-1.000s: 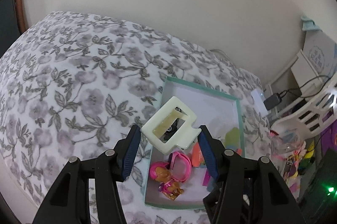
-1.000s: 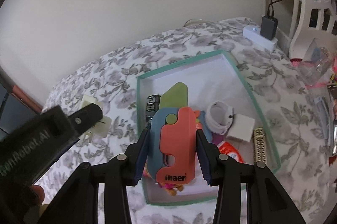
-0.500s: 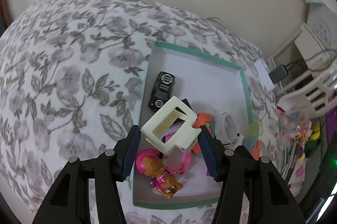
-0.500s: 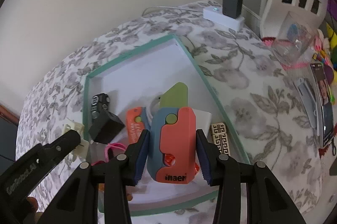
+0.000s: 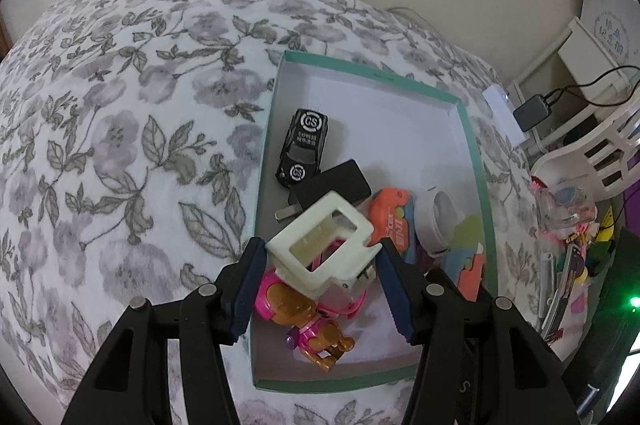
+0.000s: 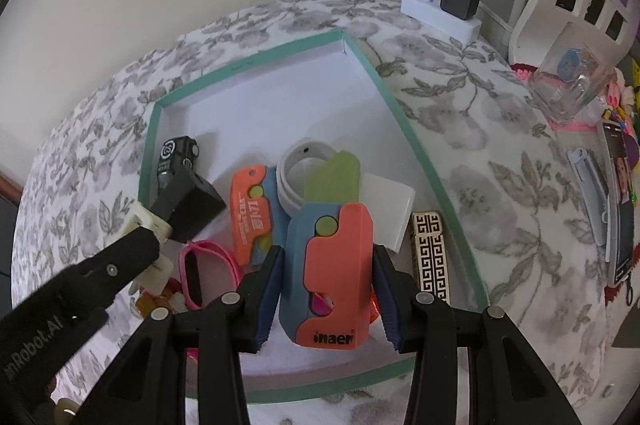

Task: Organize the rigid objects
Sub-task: 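Carry the white clip and folding toy over the white tray, then open left tool to drop the clip while right tool releases the folding toy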

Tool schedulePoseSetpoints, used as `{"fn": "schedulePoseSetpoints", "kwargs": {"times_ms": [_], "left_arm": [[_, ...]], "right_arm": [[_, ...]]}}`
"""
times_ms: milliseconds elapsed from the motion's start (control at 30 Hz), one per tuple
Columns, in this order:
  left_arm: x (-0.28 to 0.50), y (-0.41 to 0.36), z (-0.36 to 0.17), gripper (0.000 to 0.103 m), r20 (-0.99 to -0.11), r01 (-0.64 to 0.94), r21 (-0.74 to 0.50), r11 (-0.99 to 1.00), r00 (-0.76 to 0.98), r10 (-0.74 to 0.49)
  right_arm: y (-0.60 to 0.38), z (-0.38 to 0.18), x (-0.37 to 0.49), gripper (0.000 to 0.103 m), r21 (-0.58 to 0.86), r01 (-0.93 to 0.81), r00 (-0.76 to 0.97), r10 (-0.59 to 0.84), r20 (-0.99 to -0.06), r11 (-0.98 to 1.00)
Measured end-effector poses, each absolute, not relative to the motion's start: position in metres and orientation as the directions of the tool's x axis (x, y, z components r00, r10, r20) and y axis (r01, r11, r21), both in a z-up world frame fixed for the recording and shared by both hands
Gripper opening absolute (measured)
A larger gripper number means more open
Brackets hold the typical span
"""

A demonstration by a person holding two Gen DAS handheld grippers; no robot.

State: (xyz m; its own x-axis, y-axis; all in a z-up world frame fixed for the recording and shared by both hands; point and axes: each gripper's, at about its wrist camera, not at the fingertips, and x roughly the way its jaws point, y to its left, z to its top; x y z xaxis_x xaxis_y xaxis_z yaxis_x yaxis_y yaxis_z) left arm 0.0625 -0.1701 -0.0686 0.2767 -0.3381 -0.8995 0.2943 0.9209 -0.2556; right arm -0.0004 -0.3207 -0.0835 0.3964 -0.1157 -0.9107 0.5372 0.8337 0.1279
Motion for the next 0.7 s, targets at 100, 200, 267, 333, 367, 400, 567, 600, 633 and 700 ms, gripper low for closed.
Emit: {"fn": "schedulePoseSetpoints", "kwargs": {"times_ms": [100, 200, 267, 333, 367, 400, 567, 600, 633, 700], "left_arm": [[0.062, -0.171, -0.073, 0.062, -0.903, 0.298, -0.262, 0.918, 0.259, -0.342], [0.061, -0.17, -0.071, 0.072, -0.897, 0.295, -0.276, 0.915, 0.262, -0.355], [0.062, -0.169, -0.069, 0.074, -0.895, 0.291, -0.28, 0.915, 0.265, -0.359], [0.063, -0.167, -0.066, 0.074, -0.892, 0.284, -0.292, 0.913, 0.263, -0.367], [0.063, -0.166, -0.064, 0.075, -0.889, 0.283, -0.299, 0.911, 0.264, -0.374], [0.064, -0.164, -0.061, 0.075, -0.885, 0.282, -0.306, 0.909, 0.268, -0.381], [0.064, -0.157, -0.041, 0.076, -0.865, 0.285, -0.307, 0.908, 0.314, -0.391], [0.064, -0.155, -0.038, 0.076, -0.863, 0.284, -0.302, 0.91, 0.324, -0.387], [0.064, -0.153, -0.036, 0.076, -0.863, 0.281, -0.293, 0.914, 0.334, -0.38], [0.065, -0.149, -0.032, 0.077, -0.864, 0.267, -0.268, 0.926, 0.358, -0.353]], "right_arm": [[-0.32, -0.086, -0.001, 0.047, 0.122, 0.538, 0.39, -0.118, -0.913, 0.834], [-0.32, -0.085, -0.001, 0.047, 0.124, 0.539, 0.392, -0.117, -0.913, 0.833], [-0.32, -0.083, -0.002, 0.047, 0.124, 0.54, 0.396, -0.122, -0.91, 0.832], [-0.32, -0.081, -0.003, 0.047, 0.127, 0.541, 0.403, -0.124, -0.907, 0.831], [-0.32, -0.079, -0.003, 0.047, 0.128, 0.542, 0.407, -0.126, -0.905, 0.831], [-0.32, -0.077, -0.003, 0.047, 0.128, 0.544, 0.413, -0.132, -0.901, 0.83], [-0.318, -0.066, -0.004, 0.056, 0.139, 0.54, 0.447, -0.143, -0.883, 0.83], [-0.317, -0.064, -0.004, 0.057, 0.137, 0.537, 0.45, -0.146, -0.881, 0.832], [-0.316, -0.063, -0.004, 0.057, 0.135, 0.534, 0.452, -0.147, -0.88, 0.834], [-0.314, -0.062, -0.003, 0.057, 0.13, 0.53, 0.454, -0.151, -0.878, 0.838]]}}
